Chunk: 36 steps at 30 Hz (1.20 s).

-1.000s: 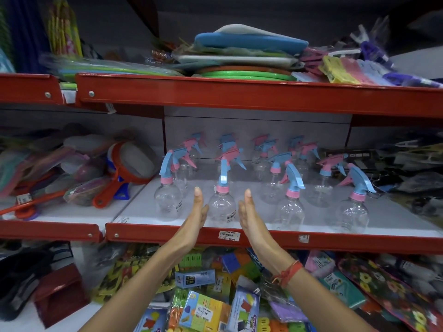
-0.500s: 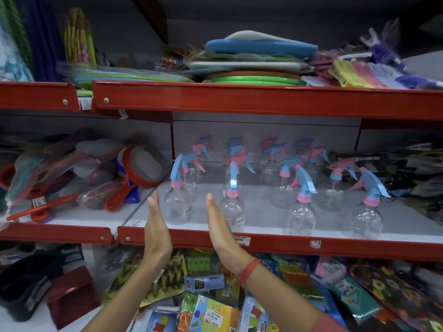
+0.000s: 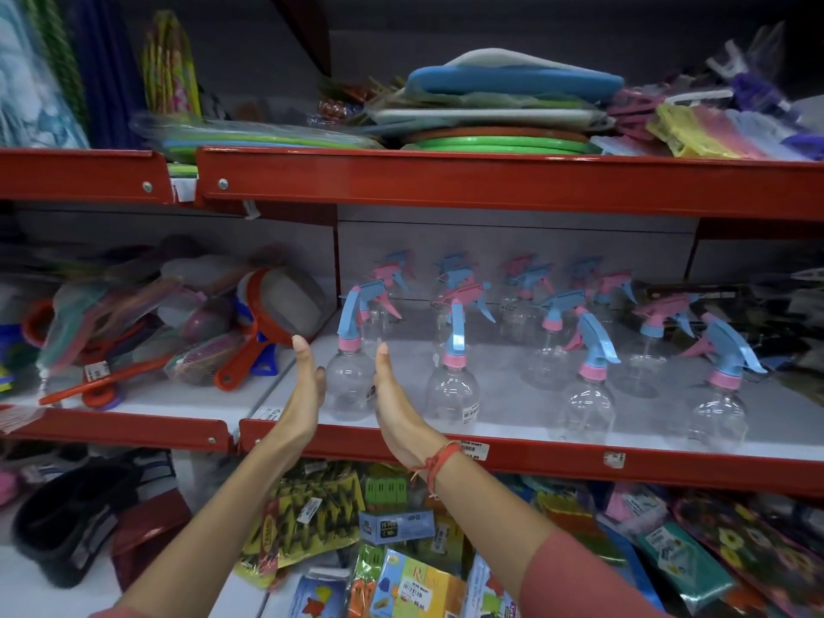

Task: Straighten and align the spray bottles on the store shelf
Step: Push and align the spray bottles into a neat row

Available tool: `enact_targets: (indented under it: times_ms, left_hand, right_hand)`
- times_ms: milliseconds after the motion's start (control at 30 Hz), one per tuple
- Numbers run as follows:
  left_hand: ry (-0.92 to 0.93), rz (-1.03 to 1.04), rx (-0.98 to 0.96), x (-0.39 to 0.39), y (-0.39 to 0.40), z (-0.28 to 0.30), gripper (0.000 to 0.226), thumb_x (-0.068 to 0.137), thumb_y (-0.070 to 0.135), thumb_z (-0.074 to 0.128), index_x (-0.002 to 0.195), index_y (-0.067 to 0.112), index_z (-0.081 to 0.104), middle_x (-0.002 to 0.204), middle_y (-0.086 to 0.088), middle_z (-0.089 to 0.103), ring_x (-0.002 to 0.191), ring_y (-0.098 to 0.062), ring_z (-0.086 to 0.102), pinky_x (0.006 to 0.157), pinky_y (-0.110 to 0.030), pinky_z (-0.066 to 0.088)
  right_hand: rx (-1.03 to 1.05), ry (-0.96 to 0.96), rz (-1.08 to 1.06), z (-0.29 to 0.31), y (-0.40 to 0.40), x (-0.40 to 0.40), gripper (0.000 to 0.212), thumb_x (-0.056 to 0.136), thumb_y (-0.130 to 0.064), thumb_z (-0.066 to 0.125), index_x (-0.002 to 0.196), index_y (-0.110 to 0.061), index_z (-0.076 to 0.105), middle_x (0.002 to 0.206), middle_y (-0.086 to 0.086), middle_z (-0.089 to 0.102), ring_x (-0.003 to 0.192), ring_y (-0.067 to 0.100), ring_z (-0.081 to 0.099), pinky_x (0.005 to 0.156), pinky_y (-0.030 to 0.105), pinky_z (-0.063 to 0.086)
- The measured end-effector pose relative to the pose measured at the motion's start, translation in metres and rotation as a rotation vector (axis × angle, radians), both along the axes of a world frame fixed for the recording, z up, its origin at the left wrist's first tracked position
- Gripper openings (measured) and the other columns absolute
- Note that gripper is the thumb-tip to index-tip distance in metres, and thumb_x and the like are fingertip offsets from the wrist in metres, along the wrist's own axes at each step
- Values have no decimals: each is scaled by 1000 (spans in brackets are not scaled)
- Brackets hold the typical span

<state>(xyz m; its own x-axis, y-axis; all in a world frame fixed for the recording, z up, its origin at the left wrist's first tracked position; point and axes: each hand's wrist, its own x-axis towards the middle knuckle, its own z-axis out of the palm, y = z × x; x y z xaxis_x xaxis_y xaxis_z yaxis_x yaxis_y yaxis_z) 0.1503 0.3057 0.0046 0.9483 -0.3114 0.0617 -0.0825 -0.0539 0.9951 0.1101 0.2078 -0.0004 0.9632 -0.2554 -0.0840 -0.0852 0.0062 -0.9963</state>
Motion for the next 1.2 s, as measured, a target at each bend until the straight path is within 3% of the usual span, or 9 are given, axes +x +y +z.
enact_targets:
  times_ms: [233, 567, 633, 700, 767, 800, 867, 1067, 1200]
  left_hand:
    - [-18, -63, -26, -22, 9, 8, 94, 80, 65, -11, 147, 5, 17, 156, -17, 19, 146, -26, 16, 120, -40, 7]
    - [10, -99, 28, -25, 18, 4, 99, 79, 70, -8, 145, 4, 23, 157, -15, 20, 145, -23, 19, 120, -39, 7]
    - [24, -98, 35, -24, 20, 2, 107, 72, 78, -5, 146, 5, 22, 156, -13, 20, 145, -22, 19, 120, -39, 8]
    - [37, -91, 43, -22, 22, -1, 124, 56, 93, 1, 148, 11, 14, 158, -11, 17, 145, -21, 19, 120, -39, 8]
    - [38, -75, 26, -22, 23, -4, 129, 48, 97, 5, 150, 19, 3, 160, -7, 10, 146, -19, 15, 120, -40, 6]
    - [43, -59, 9, -22, 22, -5, 131, 45, 98, 6, 150, 21, 2, 160, -7, 8, 146, -19, 13, 120, -42, 5]
    - [73, -32, -4, -24, 21, -6, 143, 33, 102, 9, 150, 21, 3, 160, -7, 7, 147, -20, 11, 120, -46, 3]
    - [120, -90, -32, -40, 14, -12, 141, 35, 102, 9, 150, 20, 2, 159, -10, 8, 146, -21, 13, 118, -42, 4]
    - [118, -74, -18, -37, 13, -9, 132, 45, 98, 5, 150, 19, 3, 159, -12, 10, 146, -22, 14, 119, -43, 5]
  right_hand:
    - [79, -22, 41, -6, -6, -7, 96, 74, -85, 15, 153, -30, 16, 163, 2, 16, 149, 17, 14, 122, 43, 9]
    - [2, 34, 80, -8, -13, -15, 87, 85, -76, 16, 152, -21, 20, 160, 9, 23, 147, 22, 24, 121, 44, 14]
    - [-48, 29, 49, -11, -18, -11, 72, 82, -79, 18, 125, -32, 53, 124, 4, 59, 114, 16, 55, 120, 46, 20]
    - [-114, 41, 26, -8, -20, -12, 45, 81, -80, 18, 75, -40, 40, 74, -12, 39, 67, 4, 41, 114, 41, 32]
    - [-129, 43, 24, -2, -21, -14, 58, 80, -81, 16, 92, -38, 53, 93, -10, 54, 84, 9, 54, 106, 33, 38]
    - [-127, 51, 9, -1, -23, -11, 76, 82, -79, 14, 125, -31, 53, 128, -2, 57, 115, 18, 55, 110, 36, 33]
    - [-114, 60, -17, 5, -21, -10, 82, 86, -74, 10, 152, -27, 21, 160, 4, 24, 146, 25, 24, 118, 43, 18]
    - [-51, 7, 64, 6, -11, 11, 99, 72, -86, 10, 153, -32, -1, 164, 1, 2, 151, 21, 5, 121, 49, 5]
    - [-12, -6, 80, 7, -12, 2, 87, 87, -72, 5, 154, -17, 4, 164, 5, 6, 150, 20, 7, 122, 40, 7]
